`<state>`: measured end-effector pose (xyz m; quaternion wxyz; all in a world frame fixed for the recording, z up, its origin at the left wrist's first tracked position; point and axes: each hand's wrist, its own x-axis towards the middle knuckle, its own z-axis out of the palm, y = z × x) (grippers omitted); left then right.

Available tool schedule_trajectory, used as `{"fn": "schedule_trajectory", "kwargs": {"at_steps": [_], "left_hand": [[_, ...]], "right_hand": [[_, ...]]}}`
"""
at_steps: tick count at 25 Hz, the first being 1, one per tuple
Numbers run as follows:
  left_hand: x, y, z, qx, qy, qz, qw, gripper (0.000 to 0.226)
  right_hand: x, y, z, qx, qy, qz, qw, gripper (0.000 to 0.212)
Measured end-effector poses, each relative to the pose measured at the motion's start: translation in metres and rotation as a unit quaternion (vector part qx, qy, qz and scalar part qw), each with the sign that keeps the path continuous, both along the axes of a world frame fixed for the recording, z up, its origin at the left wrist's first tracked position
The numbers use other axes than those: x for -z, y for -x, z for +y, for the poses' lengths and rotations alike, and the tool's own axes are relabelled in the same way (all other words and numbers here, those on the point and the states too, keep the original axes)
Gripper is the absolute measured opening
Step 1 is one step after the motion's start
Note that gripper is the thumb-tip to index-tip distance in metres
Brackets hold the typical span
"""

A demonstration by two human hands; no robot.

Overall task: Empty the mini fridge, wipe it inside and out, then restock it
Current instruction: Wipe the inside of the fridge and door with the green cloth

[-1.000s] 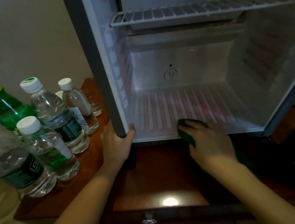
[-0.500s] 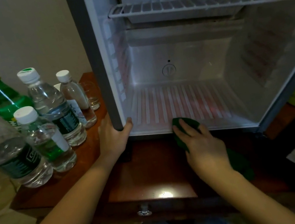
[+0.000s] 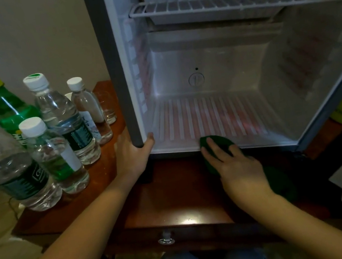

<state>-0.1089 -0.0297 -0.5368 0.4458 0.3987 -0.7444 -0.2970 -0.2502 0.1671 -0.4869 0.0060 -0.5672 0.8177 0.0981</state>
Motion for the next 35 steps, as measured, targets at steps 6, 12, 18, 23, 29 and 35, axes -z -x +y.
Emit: {"fn": "schedule_trajectory", "kwargs": {"at_steps": [6,12,18,23,29,35], "left_hand": [[0.000,0.000,-0.002,-0.002,0.000,-0.004,1.000,0.041],[-0.002,-0.001,0.000,0.004,-0.001,-0.009,1.000,0.050],[-0.009,-0.004,0.010,-0.056,-0.076,-0.094,0.991,0.067],[-0.039,-0.004,0.078,-0.159,-0.126,0.000,0.979,0.069],[-0.082,0.014,0.147,0.282,-0.484,0.157,0.813,0.054],[-0.081,0.005,0.134,0.287,-0.529,0.095,0.793,0.057]], "right_hand": [[0.009,-0.063,-0.059,-0.094,0.058,-0.017,0.994,0.077],[0.003,0.020,0.003,0.027,0.043,-0.040,0.998,0.085],[-0.057,0.040,0.050,0.114,0.357,-0.649,0.662,0.035],[-0.063,0.014,0.054,0.133,0.291,-0.819,0.477,0.038],[-0.042,0.014,0.040,0.165,0.261,-0.849,0.430,0.049],[-0.028,0.023,0.043,0.221,0.297,-0.790,0.489,0.043]]}}
